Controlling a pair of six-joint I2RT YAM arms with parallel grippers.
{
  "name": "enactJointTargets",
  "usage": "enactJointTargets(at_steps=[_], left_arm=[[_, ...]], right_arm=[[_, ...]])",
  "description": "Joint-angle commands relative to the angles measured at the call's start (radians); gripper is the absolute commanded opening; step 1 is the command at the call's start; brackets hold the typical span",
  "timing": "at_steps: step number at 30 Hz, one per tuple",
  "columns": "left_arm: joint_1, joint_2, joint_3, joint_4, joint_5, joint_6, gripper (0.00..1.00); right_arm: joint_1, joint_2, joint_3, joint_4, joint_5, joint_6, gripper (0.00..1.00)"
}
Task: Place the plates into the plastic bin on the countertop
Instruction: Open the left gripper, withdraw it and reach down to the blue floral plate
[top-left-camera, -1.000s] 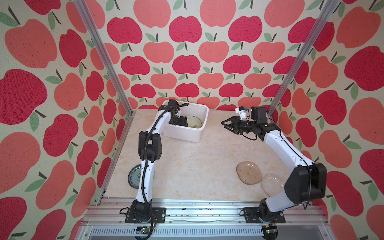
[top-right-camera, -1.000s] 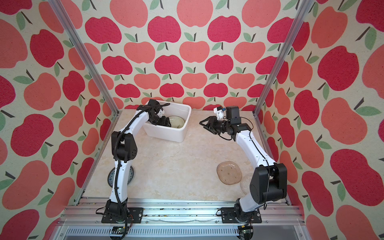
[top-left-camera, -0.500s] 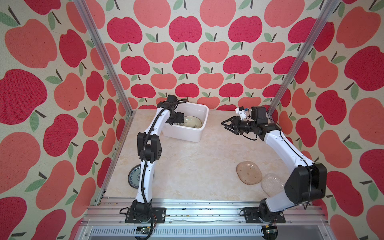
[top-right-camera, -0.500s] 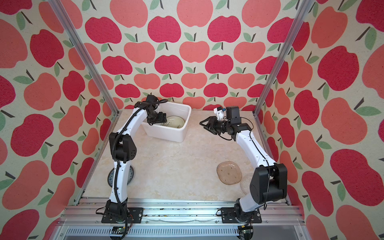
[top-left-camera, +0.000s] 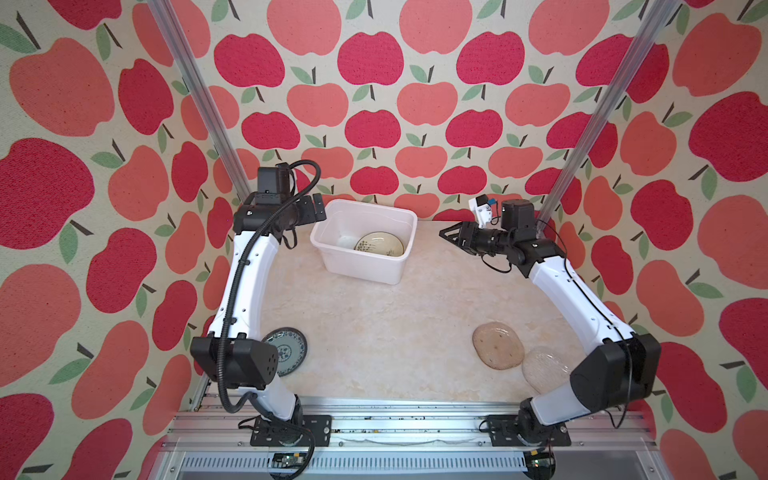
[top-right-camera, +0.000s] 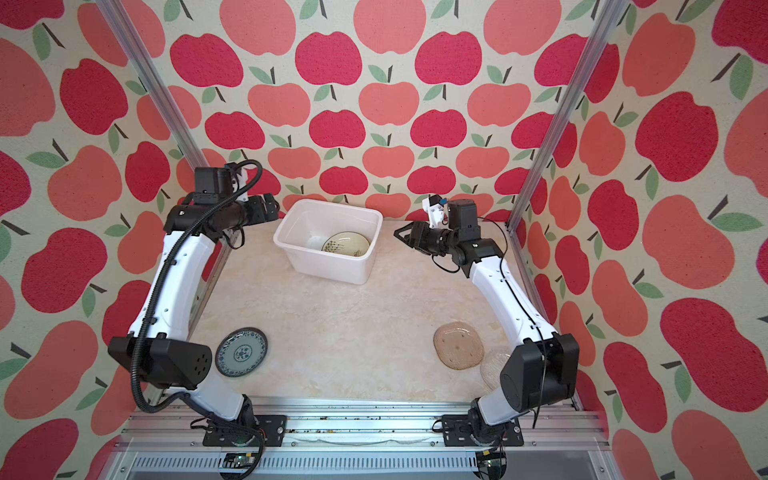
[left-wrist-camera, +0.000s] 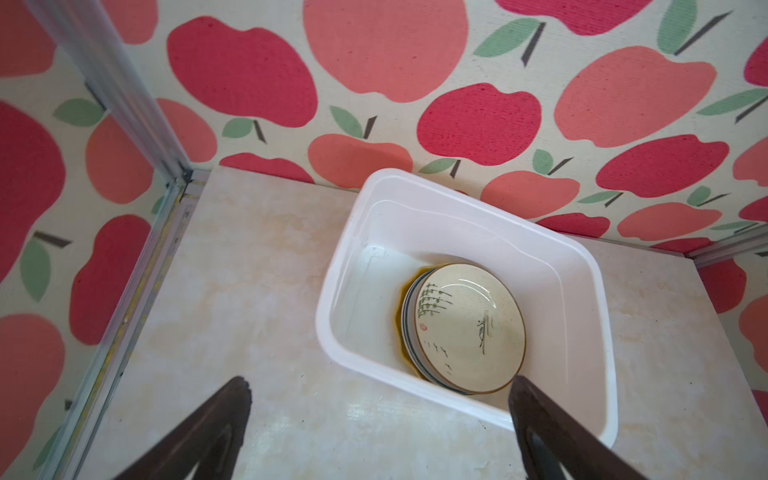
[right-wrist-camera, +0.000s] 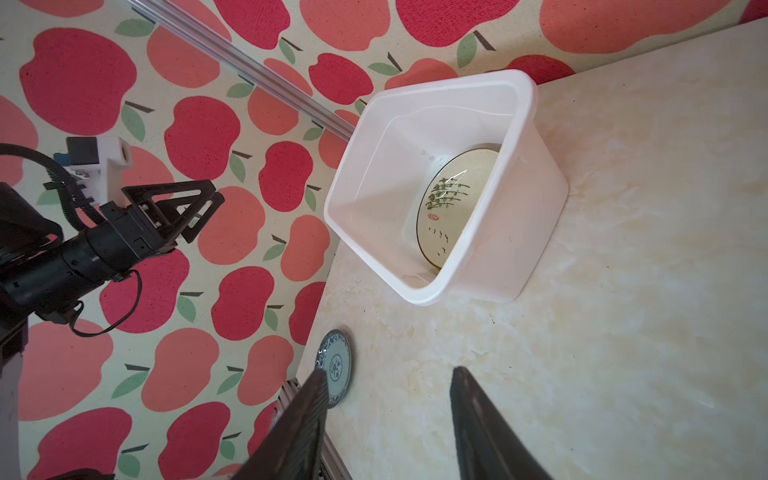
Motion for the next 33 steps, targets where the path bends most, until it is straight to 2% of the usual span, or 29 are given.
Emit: enactJointTargets(at_steps=[1, 6, 11, 18, 23, 33], left_arm=[[0.122, -0.097, -0.191, -0.012, 0.128, -0.174, 0.99], [0.257, -0.267, -0.305, -0.227, 0.078, -0.249, 0.93], [0.393, -0.307, -0.338, -0.511, 0.068, -0.34, 0.92], [0.425, -0.263, -0.429, -0.623, 0.012, -0.416, 0.93], [0.421, -0.214, -0.562, -0.6, 0.012, -0.45, 0.97], [0.406, -0.297, -0.922, -0.34, -0.078, -0.616, 1.0]], right_arm=[[0.045, 0.005, 0.035, -0.023, 0.052, -0.101, 0.51], [0.075, -0.011, -0.018, -0.029, 0.081, -0.148, 0.51], [0.075, -0.034, -0.078, -0.006, 0.102, -0.161, 0.53], [0.075, -0.017, -0.098, 0.047, 0.089, -0.133, 0.53], [0.071, -0.021, -0.097, 0.05, 0.101, -0.125, 0.55], [0.043, 0.031, -0.001, -0.025, 0.084, -0.071, 0.58]])
